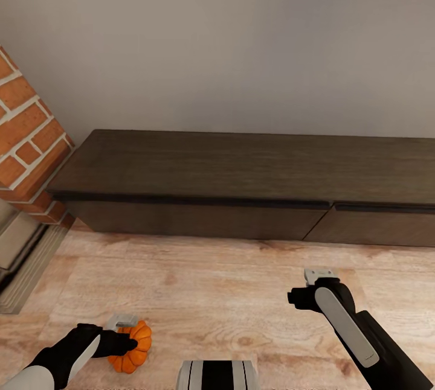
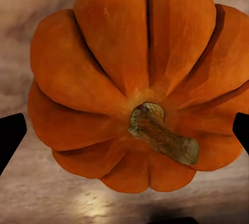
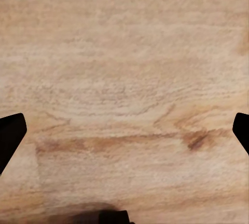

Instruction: Place each of the two pumpkins and all three candles from the living room inside a cabinet in the living room (use any cabinet), then make sure every cabinet is closed, and position the cauldron so it is next to a table in the living room.

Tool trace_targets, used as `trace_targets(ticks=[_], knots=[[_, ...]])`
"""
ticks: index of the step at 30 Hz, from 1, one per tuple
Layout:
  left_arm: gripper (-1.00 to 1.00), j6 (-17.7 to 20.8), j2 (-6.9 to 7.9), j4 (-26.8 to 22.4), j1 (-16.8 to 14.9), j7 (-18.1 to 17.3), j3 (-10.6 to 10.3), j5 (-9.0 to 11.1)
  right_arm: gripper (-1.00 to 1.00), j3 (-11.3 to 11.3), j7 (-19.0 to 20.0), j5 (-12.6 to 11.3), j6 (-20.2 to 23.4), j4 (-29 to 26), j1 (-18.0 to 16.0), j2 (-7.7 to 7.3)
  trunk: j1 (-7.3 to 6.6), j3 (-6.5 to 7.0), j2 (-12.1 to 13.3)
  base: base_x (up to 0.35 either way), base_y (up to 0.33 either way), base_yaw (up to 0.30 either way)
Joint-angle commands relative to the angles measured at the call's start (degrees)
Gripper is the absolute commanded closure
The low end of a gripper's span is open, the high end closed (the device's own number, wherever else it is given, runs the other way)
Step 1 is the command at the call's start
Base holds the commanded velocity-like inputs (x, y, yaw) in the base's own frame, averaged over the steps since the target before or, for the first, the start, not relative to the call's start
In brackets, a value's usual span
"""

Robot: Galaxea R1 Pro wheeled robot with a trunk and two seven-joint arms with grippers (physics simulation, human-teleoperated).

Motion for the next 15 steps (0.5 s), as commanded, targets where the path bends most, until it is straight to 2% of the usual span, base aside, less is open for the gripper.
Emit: trace_targets(ticks=[1,4,7,15], knots=[[-1.0,0.27,0.06,-0.1,-0.02,0.01,-0.29,0.35,-1.0,0.13,-0.6,-0.5,0.15,-0.05,-0.06,-0.05,0.01,-0.27,-0.03,0.0,0.0,0.0],[-1.0,0.28,0.06,-0.1,-0.02,0.01,-0.32,0.35,-1.0,0.12,-0.6,-0.49,0.15,-0.05,-0.06,-0.06,0.09,-0.93,-0.07,0.0,0.0,0.0],[-1.0,0.3,0.06,-0.1,-0.02,0.01,-0.27,0.37,-1.0,0.12,-0.6,-0.46,0.15,-0.05,-0.04,-0.05,0.09,-0.93,-0.07,0.0,0.0,0.0],[-1.0,0.3,0.07,-0.07,-0.01,-0.05,-0.15,0.51,-1.0,0.13,-0.6,-0.49,0.15,-0.05,-0.06,-0.06,0.27,-2.49,-0.17,0.0,0.0,0.0]])
